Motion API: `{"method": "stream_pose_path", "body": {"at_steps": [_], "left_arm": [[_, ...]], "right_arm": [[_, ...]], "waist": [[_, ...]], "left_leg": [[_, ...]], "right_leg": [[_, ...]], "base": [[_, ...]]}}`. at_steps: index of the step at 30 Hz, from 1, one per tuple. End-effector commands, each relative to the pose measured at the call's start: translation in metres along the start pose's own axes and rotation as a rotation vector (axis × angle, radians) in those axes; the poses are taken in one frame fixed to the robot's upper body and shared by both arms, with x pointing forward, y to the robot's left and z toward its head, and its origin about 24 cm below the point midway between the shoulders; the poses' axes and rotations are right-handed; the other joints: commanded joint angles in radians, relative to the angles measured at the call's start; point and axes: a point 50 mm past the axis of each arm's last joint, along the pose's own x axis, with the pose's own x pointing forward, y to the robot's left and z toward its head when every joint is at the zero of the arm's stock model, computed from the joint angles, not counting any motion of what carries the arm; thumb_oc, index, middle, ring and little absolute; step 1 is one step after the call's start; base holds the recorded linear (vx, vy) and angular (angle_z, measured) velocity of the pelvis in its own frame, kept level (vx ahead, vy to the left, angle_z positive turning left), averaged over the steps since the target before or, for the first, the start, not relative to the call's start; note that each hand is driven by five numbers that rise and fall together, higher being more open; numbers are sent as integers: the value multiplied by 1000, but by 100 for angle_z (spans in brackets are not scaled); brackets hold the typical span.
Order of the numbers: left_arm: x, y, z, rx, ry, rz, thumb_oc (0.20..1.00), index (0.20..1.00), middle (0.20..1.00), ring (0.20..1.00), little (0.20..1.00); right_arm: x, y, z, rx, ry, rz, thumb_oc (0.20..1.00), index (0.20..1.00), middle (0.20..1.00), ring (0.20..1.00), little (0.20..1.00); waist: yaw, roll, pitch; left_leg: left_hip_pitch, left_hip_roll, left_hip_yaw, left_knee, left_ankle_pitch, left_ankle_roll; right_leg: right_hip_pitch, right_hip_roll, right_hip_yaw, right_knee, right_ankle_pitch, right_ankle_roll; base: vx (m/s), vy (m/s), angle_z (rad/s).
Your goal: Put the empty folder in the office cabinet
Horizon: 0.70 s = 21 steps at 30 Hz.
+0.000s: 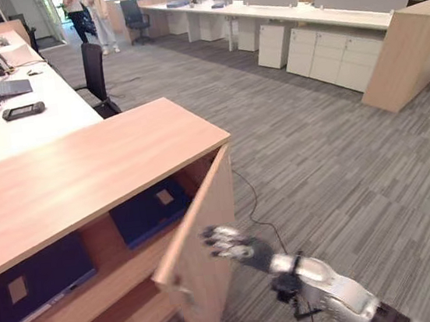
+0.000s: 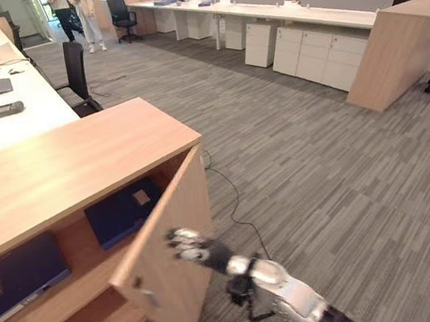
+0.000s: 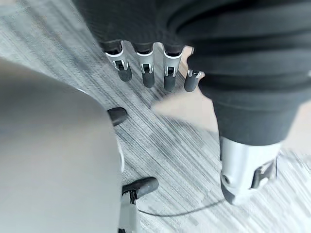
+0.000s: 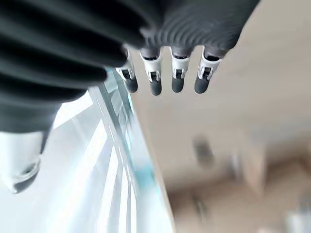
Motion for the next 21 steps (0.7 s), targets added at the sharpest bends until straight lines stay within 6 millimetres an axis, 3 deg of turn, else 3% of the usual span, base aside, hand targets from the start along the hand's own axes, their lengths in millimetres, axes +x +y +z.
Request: {"method": "stream_pose_path", "body": {"at_steps": [1,5,10,12,14,16,17,18,20,21], "left_arm": [[0,4,-5,-73,40,27,1000,1000,1000,1000,1000],[0,4,-5,-103,34,26,1000,1000,1000,1000,1000],[0,2,-10,-133,27,9,1000,1000,1000,1000,1000],[0,-2,-10,-74,20,6,1000,1000,1000,1000,1000],[0,-6,-11,-61,21,-20,1000,1000,1000,1000,1000],[0,-6,-16,-50,41,-27,1000,1000,1000,1000,1000],[-2,-3,-26,-34,70,-28,1000,1000,1000,1000,1000],[-2,-2,-29,-23,81,-29,1000,1000,1000,1000,1000],[-3,-2,-35,-3,104,-38,1000,1000,1000,1000,1000],[-3,-5,-38,-8,112,-46,1000,1000,1000,1000,1000]], "right_arm": [[-18,-34,19,77,-128,-134,1000,1000,1000,1000,1000],[-11,-31,16,80,-100,-109,1000,1000,1000,1000,1000],[-26,-53,-7,104,-42,-278,1000,1000,1000,1000,1000],[-55,-79,-66,143,183,-545,1000,1000,1000,1000,1000],[-93,-87,-120,243,424,-750,1000,1000,1000,1000,1000],[-117,-86,-142,319,517,-859,1000,1000,1000,1000,1000],[-140,-80,-162,380,622,-938,1000,1000,1000,1000,1000],[-149,-75,-171,418,664,-977,1000,1000,1000,1000,1000],[-175,-67,-184,584,662,-1152,1000,1000,1000,1000,1000],[-182,-64,-188,620,669,-1204,1000,1000,1000,1000,1000]], "waist": [[23,-3,54],[37,-8,60],[52,-6,70],[79,9,86],[95,41,103],[81,56,112],[67,68,110],[63,70,109],[55,70,108],[56,70,106]], "left_leg": [[33,-39,-28,9,-96,18],[30,-49,-4,9,-94,25],[15,-69,-30,9,-83,33],[-9,-111,-90,12,-63,45],[-17,-151,-177,16,-53,56],[-16,-158,-265,16,-49,59],[-8,-166,-333,12,-46,62],[-9,-176,-364,10,-42,64],[-11,-206,-468,11,-32,65],[-16,-211,-490,14,-28,59]], "right_leg": [[1,32,-22,4,-33,50],[-20,24,-16,6,-9,64],[-35,-1,-32,22,3,68],[-54,-43,-54,50,3,74],[-64,-105,-66,98,-16,87],[-66,-104,8,131,-47,80],[-72,-45,154,136,-85,74],[-88,-9,227,139,-93,73],[-85,76,350,125,-106,62],[-69,76,347,112,-100,59]], "base": [[-51,49,-17],[-75,64,-23],[-87,59,3],[-167,150,76],[-111,153,149],[4,57,157],[83,55,172],[104,52,168],[63,-45,207],[75,-177,230]]}}
